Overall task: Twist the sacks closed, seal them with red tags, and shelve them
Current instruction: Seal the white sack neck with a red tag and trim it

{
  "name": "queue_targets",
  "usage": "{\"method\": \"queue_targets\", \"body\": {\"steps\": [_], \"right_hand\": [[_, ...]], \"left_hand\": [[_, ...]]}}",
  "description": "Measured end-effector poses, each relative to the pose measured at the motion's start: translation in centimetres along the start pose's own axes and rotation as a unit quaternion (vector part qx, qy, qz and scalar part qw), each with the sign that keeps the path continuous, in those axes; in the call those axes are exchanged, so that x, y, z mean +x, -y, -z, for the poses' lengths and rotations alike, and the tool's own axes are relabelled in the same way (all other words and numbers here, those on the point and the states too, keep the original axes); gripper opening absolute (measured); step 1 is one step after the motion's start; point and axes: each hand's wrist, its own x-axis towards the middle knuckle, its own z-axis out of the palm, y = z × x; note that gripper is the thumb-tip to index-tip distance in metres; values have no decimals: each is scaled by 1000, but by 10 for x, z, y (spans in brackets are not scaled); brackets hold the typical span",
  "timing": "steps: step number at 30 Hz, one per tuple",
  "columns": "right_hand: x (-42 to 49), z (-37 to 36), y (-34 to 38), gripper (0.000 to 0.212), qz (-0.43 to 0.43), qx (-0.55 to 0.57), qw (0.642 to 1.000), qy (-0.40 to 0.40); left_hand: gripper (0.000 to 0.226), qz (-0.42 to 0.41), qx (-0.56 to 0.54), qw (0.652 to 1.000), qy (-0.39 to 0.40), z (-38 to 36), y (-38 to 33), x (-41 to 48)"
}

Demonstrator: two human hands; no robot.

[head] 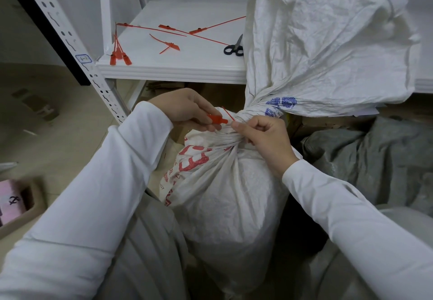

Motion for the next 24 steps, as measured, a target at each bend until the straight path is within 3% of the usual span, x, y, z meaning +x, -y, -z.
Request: {"method": "queue_targets", "body": {"steps": [9,15,24], "right_hand": [[-2,7,1,32,21,25,999,-21],[2,9,-3,39,15,1,1000,-19],[3,8,-4,32,3,-43,999,-4]], "left_hand": [[33,4,-130,989,68,-1,4,4],[32,5,-119,990,72,0,4,5],[33,14,-116,991,57,-1,4,7]]}}
